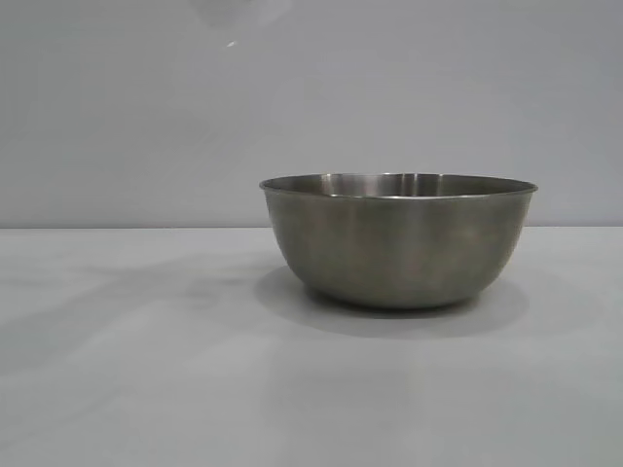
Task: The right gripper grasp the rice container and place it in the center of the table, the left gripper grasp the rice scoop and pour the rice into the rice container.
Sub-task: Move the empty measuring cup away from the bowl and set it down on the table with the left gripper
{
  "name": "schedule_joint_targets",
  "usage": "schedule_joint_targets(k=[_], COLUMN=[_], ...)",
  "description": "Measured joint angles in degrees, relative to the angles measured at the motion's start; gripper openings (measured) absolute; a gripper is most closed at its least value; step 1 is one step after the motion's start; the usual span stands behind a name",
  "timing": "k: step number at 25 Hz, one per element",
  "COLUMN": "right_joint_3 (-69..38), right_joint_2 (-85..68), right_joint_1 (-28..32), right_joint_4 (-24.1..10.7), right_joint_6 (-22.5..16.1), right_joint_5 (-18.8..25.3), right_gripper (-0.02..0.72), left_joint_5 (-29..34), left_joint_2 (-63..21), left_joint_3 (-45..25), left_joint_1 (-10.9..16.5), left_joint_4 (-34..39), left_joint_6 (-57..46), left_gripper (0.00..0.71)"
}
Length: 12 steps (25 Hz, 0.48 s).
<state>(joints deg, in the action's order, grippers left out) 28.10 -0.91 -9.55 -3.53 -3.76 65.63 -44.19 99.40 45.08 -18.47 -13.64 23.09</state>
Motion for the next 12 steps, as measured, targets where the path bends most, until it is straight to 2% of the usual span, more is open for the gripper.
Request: schedule_joint_targets(k=[4,7,12], right_joint_3=[0.0,0.0,0.0], right_joint_2=[0.0,0.0,0.0], right_joint_1=[0.0,0.0,0.0], right_joint_4=[-0.3,-0.5,-0.5], right_joint_6=[-0.5,-0.7,-0.7], right_joint_5=[0.0,0.0,-0.1], right_gripper=[0.544,0.544,0.544], left_joint_5=[-4.3,-9.0,-14.9], left_joint_2=[-0.1,0.7,6.9], left_joint_3=[-4.7,-6.1,-7.6], left_joint_1=[3.8,4.6,4.9], left_joint_4=[8.8,10.3,10.8], left_joint_6=[-11.3,-16.4,-20.4], left_gripper=[0.0,0.0,0.0])
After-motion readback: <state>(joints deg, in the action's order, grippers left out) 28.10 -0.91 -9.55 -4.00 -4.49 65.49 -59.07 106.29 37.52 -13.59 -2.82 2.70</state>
